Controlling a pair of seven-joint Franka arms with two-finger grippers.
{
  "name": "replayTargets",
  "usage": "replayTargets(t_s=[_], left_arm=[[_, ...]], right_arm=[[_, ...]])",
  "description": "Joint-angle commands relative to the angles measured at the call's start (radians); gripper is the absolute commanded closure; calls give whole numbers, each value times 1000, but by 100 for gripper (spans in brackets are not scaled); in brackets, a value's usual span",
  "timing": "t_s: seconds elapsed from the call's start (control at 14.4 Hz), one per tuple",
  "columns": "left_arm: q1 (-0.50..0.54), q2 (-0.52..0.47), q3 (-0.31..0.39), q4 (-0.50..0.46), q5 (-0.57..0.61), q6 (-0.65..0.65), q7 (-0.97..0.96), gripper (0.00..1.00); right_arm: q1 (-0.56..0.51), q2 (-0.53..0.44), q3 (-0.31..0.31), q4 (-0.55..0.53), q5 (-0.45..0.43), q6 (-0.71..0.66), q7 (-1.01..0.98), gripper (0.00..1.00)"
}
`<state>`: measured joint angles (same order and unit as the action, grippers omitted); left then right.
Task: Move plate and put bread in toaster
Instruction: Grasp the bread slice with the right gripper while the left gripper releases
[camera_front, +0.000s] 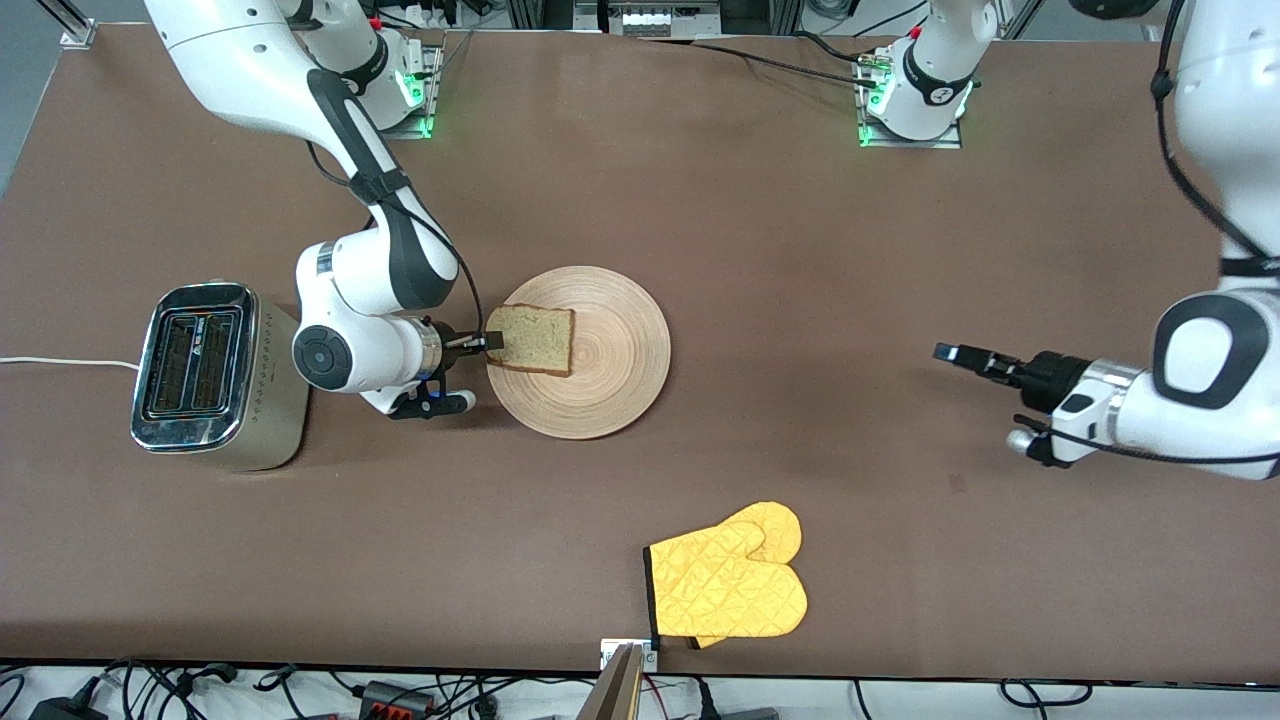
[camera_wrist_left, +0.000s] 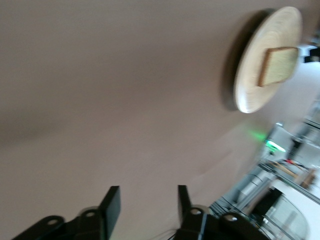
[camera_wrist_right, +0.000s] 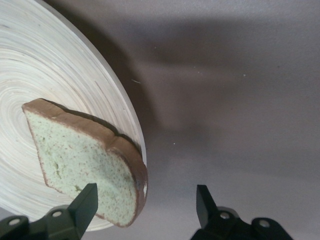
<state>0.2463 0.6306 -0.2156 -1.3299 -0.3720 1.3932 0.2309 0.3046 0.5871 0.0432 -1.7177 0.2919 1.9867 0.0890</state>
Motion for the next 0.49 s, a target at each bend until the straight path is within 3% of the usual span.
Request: replayTargets(t_s=[0.0,0.14,0.42], left_arm=[[-24,-161,-16,-22,193,-16,-149,15],[-59,-251,-25,-31,330,-16,-255,0],[-70,-287,-37,-20,352,-3,-294,0]], right_arm=[[20,10,-3,-3,20,3,12,22],[27,11,-3,-3,20,0,29,31],[42,16,-3,-3,18,-5,40,49]])
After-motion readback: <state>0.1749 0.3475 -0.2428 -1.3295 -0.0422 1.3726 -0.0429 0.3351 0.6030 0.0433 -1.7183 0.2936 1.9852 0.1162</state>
